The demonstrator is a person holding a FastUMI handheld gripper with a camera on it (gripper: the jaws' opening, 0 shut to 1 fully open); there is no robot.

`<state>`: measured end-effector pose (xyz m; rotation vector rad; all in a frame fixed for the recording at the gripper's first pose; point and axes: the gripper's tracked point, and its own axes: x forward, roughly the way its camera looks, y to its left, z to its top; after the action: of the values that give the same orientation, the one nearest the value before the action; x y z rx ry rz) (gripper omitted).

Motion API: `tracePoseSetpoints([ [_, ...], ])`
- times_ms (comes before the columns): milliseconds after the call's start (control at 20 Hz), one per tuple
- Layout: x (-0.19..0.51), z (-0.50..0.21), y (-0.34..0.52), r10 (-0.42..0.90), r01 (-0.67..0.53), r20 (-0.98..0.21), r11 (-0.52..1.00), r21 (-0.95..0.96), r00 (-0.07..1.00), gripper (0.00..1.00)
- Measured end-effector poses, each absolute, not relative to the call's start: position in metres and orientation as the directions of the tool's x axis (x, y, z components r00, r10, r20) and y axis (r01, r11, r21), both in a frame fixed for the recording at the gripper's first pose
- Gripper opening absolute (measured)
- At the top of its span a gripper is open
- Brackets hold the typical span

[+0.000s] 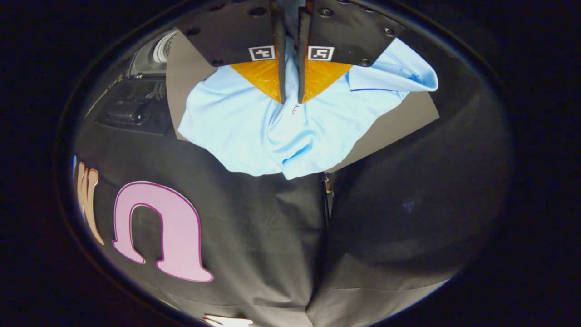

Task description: Put the clothes into the washing machine and then close the washing machine lid.

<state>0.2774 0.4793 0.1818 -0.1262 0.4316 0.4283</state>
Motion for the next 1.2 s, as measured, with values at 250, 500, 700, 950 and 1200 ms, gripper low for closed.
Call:
tracePoseSetpoints([
  [250,0.282,0.199,0.452,0.337,-0.378,-0.41,0.926,-0.02,0.848,0.12],
  [500,0.287,0.212,0.369,0.225,-0.259,-0.388,0.965,-0.037,0.894,0.12],
  [700,0.291,0.218,0.301,0.115,-0.147,-0.369,0.987,-0.06,0.922,0.12],
  [950,0.293,0.216,0.235,0.025,-0.038,-0.36,0.999,-0.028,0.933,0.12],
  [1200,0.301,0.217,0.193,-0.042,0.047,-0.342,0.999,0.006,0.939,0.12],
])
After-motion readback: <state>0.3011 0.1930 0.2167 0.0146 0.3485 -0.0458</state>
